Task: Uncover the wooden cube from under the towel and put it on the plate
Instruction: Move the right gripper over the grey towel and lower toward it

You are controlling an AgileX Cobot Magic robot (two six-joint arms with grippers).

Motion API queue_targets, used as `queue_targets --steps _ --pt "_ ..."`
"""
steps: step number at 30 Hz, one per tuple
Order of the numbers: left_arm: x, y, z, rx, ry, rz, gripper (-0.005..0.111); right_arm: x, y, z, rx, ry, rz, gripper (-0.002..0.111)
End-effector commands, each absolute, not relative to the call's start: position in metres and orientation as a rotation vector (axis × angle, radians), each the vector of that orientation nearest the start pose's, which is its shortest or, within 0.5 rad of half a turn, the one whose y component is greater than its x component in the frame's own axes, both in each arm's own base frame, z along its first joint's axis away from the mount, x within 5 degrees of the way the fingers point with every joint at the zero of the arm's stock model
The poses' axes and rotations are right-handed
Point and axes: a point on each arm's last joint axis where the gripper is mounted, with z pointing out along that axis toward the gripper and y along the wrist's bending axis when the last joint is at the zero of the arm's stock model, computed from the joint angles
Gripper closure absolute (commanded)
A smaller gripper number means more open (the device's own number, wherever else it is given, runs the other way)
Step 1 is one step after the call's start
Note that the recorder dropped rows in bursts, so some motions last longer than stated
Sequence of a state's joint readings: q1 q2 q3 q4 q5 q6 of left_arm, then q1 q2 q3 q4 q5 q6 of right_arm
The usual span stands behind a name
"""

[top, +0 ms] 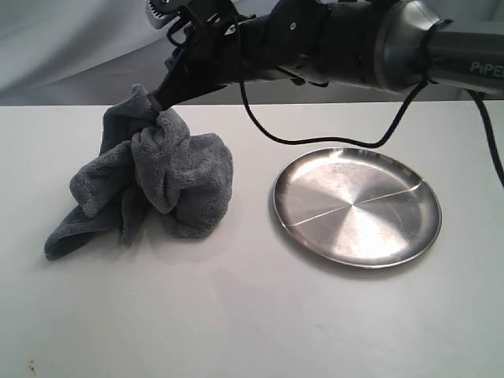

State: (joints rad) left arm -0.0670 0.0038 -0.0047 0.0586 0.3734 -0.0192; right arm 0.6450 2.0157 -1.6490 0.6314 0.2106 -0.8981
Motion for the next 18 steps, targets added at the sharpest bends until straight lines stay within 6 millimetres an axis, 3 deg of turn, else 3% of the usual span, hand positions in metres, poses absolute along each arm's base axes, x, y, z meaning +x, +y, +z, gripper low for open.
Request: queue_targets --steps 1,5,9,14,18 --pt "0.053 -0.002 0.181 0.076 1.843 -0.010 0.107 0.393 0.266 0.290 -0.966 1.830 0.318 0.108" --pt "0.053 -0.002 0.181 0.076 1.843 -0.010 0.107 0.391 0.235 0.289 -1.081 1.987 0.349 0.108" --pt "0.053 -0.002 0.181 0.076 1.843 -0.010 0.107 0.370 0.227 0.275 -1.314 2.160 0.455 0.108" --pt "0.053 -0.002 0.181 0.076 1.843 -0.010 0.107 0.335 0.243 0.250 -1.801 2.204 0.498 0.108" --pt "0.053 -0.002 0.181 0.076 1.843 -0.010 0.107 0.318 0.279 0.237 -1.907 2.107 0.460 0.108"
